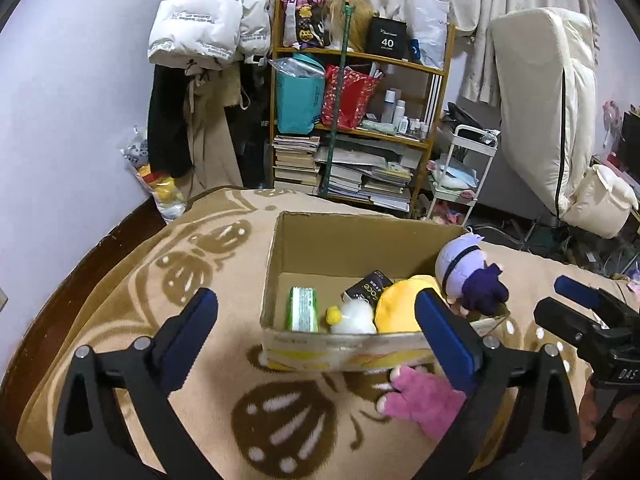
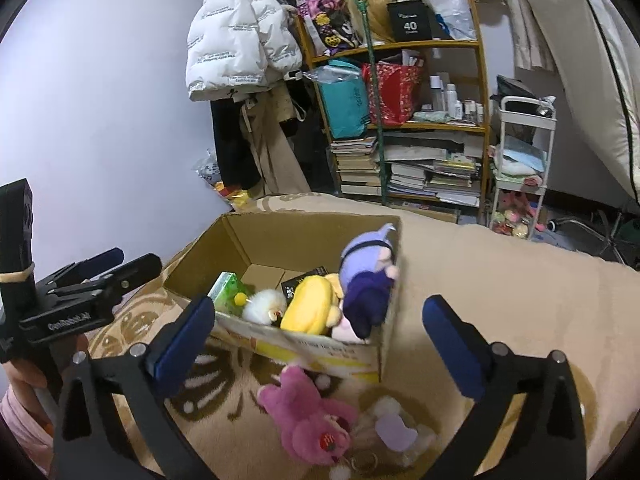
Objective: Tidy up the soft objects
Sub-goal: 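Move both tools back down toward the pink bear and clear bag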
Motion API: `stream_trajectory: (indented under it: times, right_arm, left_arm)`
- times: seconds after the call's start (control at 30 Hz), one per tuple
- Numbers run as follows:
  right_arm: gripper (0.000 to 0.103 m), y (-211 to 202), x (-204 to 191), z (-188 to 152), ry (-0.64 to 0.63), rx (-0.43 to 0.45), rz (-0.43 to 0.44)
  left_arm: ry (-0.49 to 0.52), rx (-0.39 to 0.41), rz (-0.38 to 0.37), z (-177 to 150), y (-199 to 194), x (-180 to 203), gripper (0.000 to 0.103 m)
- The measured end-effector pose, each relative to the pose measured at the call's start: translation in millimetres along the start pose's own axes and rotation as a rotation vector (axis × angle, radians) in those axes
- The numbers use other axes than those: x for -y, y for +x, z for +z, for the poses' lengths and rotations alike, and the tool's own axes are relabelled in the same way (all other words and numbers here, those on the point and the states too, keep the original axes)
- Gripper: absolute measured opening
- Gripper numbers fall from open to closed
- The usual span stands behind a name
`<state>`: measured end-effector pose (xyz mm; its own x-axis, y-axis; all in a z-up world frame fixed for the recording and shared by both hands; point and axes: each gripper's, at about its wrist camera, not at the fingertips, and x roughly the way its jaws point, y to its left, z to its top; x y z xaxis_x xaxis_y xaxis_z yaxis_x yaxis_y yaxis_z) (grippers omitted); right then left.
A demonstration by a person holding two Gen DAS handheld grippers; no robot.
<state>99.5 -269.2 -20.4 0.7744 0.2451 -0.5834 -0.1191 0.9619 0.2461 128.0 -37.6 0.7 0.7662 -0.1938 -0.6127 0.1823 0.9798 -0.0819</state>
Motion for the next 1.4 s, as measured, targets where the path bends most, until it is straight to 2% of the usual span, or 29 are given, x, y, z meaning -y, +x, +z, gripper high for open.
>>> stream_trajectory:
  times: [0.13,0.3,0.43,0.53,0.87,1.23,1.3,1.4]
  right_arm:
    - [0.103,-16,8,-8,0.017,-0.015,-0.02]
    - [0.103,-29,18,-21,0.033,-0.033,-0.045]
    - [0.103,-32,24,-30,0.047,-0.06,-0.063]
    - [0.103,-33,27,-37,0.051,-0.07,-0.078]
    - [0.103,-14,45,-54,0.105,-0.165,-0.104]
    - [0.103,17,70,-67,0.193,-0.257,-0.129]
    - [0.098,23,76,-68,0.209,-0.269,-0.128]
    - [0.098,32,82,-70,0.223,-0.292,-0.117]
  left_arm:
    - [0.009,0.002,0.007,-7,-15,3,0.101]
    - [0.013,-0.032,0.023,-24,-24,6,0.102]
    - [-0.017,-0.065,0.03,-40,-22,6,0.102]
    - [0.001,-0.094,0.037,-51,-15,11,0.102]
    - [0.047,-0.109,0.019,-61,7,33,0.102]
    - [0.108,-0.1,-0.05,-67,32,63,0.102]
    - [0.119,-0.115,-0.065,-71,39,71,0.102]
    - [0.124,-0.126,-0.078,-75,46,80,0.102]
